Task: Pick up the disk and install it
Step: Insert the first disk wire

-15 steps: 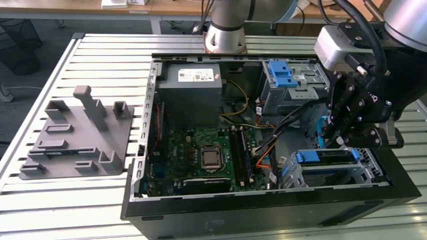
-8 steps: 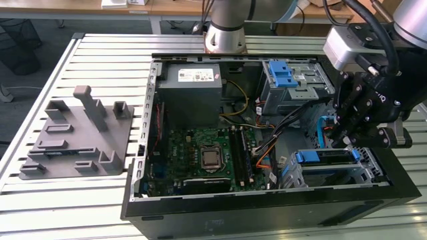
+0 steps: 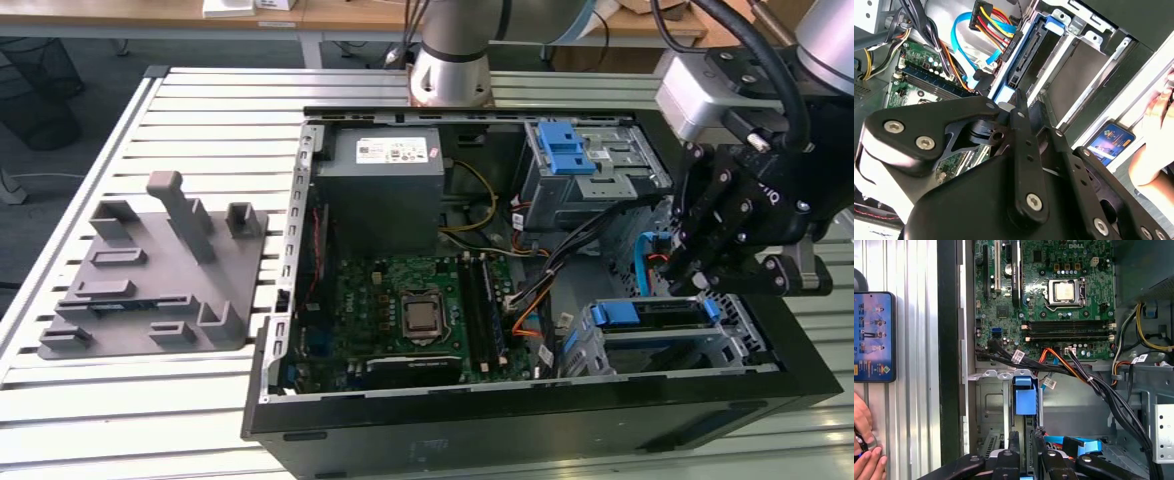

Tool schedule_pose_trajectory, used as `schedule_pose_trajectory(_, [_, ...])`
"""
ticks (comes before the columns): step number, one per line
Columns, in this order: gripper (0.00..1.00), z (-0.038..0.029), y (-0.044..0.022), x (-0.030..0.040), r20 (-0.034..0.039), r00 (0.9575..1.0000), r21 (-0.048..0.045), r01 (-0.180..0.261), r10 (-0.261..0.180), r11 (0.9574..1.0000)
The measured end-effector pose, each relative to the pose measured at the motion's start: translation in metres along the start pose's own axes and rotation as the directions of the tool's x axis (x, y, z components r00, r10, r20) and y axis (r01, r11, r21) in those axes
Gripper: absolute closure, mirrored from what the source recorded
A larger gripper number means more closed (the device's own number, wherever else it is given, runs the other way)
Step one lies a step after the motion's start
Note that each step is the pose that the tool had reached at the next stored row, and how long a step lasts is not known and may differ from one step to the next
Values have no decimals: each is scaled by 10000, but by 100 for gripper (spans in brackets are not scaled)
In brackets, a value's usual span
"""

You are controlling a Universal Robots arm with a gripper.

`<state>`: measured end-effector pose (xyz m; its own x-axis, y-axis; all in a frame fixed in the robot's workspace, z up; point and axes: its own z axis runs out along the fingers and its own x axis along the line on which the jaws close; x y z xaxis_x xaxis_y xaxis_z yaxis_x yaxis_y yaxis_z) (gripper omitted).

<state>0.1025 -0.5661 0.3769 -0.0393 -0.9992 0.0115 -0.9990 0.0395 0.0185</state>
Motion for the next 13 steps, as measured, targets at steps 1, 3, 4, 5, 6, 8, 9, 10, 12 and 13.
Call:
schedule_pose_trajectory(1, [75,0,-4,-1,-1,10000,0,1,-1,10000])
schedule_pose_trajectory(3, [75,1,-26,-11,-1,10000,0,1,-1,10000])
schedule_pose_trajectory(4, [75,2,-39,-18,-1,10000,0,1,-1,10000])
schedule_pose_trajectory(5, [75,3,-52,-24,0,10000,0,1,-1,10000])
schedule_pose_trajectory(6, [75,5,-64,-29,2,10000,0,0,0,10000])
schedule_pose_trajectory(8, [75,8,-84,-41,0,10000,-1,0,0,10000])
schedule_pose_trajectory(9, [75,9,-93,-47,-1,10000,-1,0,0,10000])
schedule_pose_trajectory(10, [75,12,-101,-53,0,10000,-1,0,0,10000])
schedule_pose_trajectory(12, [75,16,-118,-65,-1,10000,-1,0,0,10000])
schedule_pose_trajectory(13, [75,19,-124,-71,0,10000,-1,0,0,10000])
